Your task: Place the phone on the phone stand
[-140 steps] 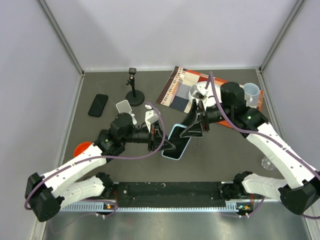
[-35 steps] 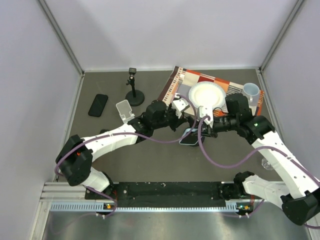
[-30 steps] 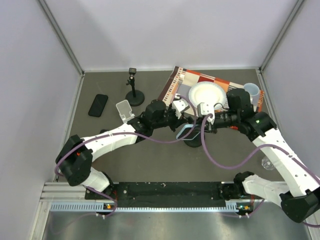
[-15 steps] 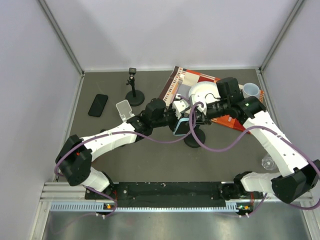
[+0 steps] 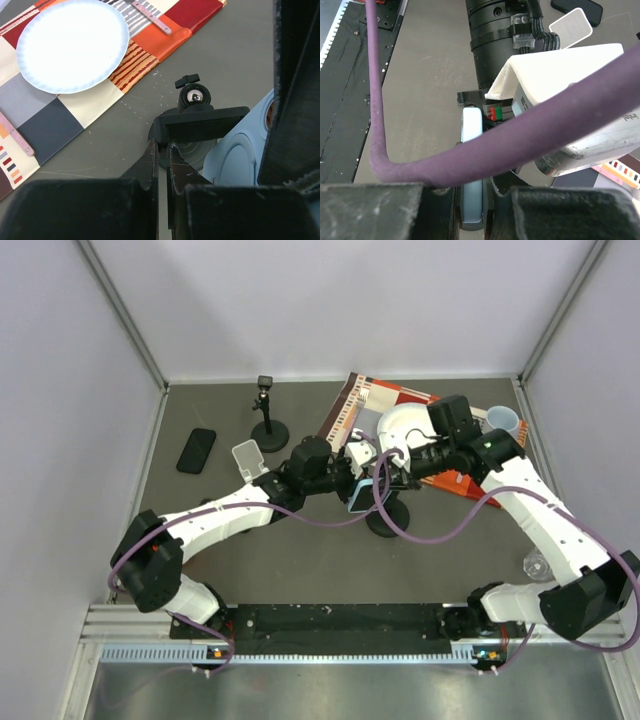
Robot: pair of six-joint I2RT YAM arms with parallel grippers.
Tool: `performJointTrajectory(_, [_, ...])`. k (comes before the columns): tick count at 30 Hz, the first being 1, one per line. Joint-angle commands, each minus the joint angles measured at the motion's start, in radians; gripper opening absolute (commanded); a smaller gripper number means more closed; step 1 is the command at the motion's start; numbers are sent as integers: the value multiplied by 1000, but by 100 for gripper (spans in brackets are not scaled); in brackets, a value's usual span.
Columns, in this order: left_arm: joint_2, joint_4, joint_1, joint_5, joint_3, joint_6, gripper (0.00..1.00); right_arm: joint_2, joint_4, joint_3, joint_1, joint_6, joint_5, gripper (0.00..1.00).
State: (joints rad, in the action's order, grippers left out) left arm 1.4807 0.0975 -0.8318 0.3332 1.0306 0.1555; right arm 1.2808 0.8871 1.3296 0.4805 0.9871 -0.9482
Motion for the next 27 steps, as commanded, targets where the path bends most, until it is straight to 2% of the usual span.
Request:
performJointTrajectory(1, [-34, -19, -10, 49, 28, 33, 0, 9, -66, 6, -17, 50, -4, 0])
performJointTrajectory(12, [-37, 13, -3, 50, 13, 7, 0, -8, -126, -79, -34, 22, -34, 0])
performJointTrajectory(18, [-60, 37, 2, -15, -13, -20, 0, -44, -129, -104, -82, -73, -61, 0])
performJointTrajectory(20, [-57, 39, 2, -49, -14, -31, 0, -52, -129, -121, -83, -146, 8, 0])
performJointTrajectory(23, [-51, 39, 0, -190, 2, -91, 0, -63, -143, -115, -82, -313, 113, 0])
performJointTrajectory(24, [-50, 31, 0, -285, 14, -126, 0, -70, -143, -115, -82, -344, 132, 0])
performJointTrajectory(27, [-60, 15, 0, -324, 17, -152, 0, -92, -132, -113, -69, -461, 241, 0])
